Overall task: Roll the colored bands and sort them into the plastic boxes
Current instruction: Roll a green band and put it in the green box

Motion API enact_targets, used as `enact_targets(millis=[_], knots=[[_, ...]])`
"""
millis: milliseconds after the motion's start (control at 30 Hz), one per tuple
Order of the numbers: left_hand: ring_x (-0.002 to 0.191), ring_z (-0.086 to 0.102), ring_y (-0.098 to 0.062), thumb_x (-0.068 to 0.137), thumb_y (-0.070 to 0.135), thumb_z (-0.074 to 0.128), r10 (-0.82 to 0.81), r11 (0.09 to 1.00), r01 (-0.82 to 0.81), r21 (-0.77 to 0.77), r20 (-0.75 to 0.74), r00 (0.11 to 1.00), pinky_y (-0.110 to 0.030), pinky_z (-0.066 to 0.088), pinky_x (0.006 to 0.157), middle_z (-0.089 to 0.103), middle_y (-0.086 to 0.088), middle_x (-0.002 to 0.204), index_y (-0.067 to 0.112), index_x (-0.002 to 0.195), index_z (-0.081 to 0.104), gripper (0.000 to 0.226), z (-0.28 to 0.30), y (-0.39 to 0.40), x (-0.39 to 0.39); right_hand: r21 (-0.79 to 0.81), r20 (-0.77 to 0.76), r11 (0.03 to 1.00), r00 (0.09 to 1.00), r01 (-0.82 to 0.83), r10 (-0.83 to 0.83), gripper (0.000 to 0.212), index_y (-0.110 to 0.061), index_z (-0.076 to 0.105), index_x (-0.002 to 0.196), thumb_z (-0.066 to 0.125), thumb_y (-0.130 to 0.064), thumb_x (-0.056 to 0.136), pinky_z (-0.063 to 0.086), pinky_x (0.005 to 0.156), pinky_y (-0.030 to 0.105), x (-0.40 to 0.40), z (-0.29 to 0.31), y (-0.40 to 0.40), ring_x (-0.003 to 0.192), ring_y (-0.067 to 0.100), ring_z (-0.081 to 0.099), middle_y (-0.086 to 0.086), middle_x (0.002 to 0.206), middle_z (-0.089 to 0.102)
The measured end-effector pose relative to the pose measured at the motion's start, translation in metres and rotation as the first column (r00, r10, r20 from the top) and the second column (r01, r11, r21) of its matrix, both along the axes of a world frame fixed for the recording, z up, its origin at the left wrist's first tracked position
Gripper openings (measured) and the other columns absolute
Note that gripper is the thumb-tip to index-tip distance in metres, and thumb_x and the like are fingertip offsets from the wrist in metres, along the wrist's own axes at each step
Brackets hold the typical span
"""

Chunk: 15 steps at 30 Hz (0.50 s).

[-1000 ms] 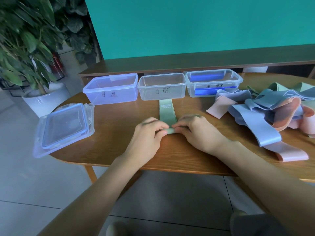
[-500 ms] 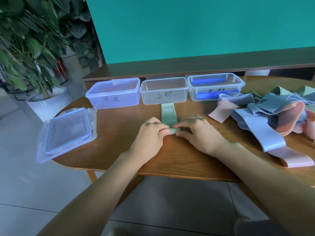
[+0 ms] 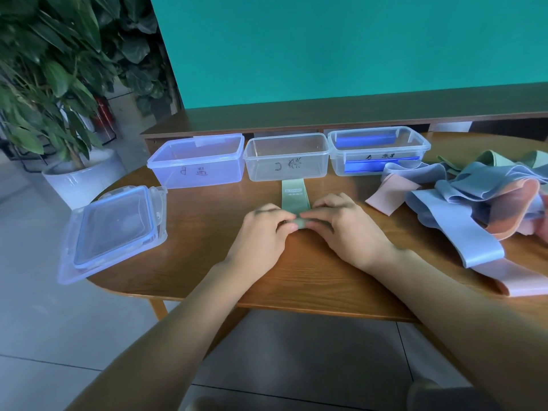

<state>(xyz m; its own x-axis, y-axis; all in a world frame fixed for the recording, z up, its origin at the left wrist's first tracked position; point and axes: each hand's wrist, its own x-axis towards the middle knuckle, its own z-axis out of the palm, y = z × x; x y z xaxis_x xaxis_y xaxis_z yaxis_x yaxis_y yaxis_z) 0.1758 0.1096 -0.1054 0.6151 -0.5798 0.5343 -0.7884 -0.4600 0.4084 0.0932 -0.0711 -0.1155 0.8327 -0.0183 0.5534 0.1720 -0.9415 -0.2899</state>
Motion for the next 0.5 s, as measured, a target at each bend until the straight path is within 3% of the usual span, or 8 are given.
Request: enact_targets(millis=[133, 300, 500], knots=[[0.093, 0.062, -0.014, 0.095, 0.021, 0.068, -0.003, 1.0, 0.003, 0.01, -0.001, 1.0, -0.018, 0.043, 0.087, 0.068, 0.001, 0.105, 0.015, 0.111, 0.077, 0.02, -0.0025, -0.0013, 0.0026, 0.029, -0.054, 0.999, 0.998, -0.018, 0.02, 0.024, -0.023, 0.074, 0.12, 0.068, -0.025, 0.096, 0.049, 0.095, 0.039, 0.0028, 0.0031, -0.0029, 0.108, 0.025, 0.055, 0.0, 0.118, 0.065], [0.098, 0.063, -0.017, 0.095, 0.02, 0.067, 0.018, 1.0, -0.018, 0.008, 0.001, 1.0, -0.031, 0.051, 0.091, 0.069, 0.0, 0.109, 0.018, 0.122, 0.071, 0.027, -0.0003, -0.0008, 0.0009, 0.016, -0.083, 1.0, 0.997, 0.001, 0.0, 0.027, -0.024, 0.072, 0.124, 0.062, -0.027, 0.099, 0.048, 0.093, 0.042, 0.0052, 0.0053, -0.0031, 0.107, 0.025, 0.052, -0.001, 0.122, 0.063], [0.097, 0.063, -0.015, 0.093, 0.025, 0.07, 0.032, 0.998, -0.029, 0.054, -0.047, 0.998, -0.028, 0.05, 0.088, 0.071, 0.001, 0.109, 0.022, 0.118, 0.071, 0.025, 0.0035, 0.0, 0.0013, 0.04, -0.103, 0.999, 0.994, 0.034, -0.029, 0.029, -0.024, 0.07, 0.127, 0.058, -0.028, 0.101, 0.05, 0.095, 0.045, 0.0094, 0.0039, -0.0015, 0.112, 0.026, 0.055, 0.002, 0.123, 0.063]])
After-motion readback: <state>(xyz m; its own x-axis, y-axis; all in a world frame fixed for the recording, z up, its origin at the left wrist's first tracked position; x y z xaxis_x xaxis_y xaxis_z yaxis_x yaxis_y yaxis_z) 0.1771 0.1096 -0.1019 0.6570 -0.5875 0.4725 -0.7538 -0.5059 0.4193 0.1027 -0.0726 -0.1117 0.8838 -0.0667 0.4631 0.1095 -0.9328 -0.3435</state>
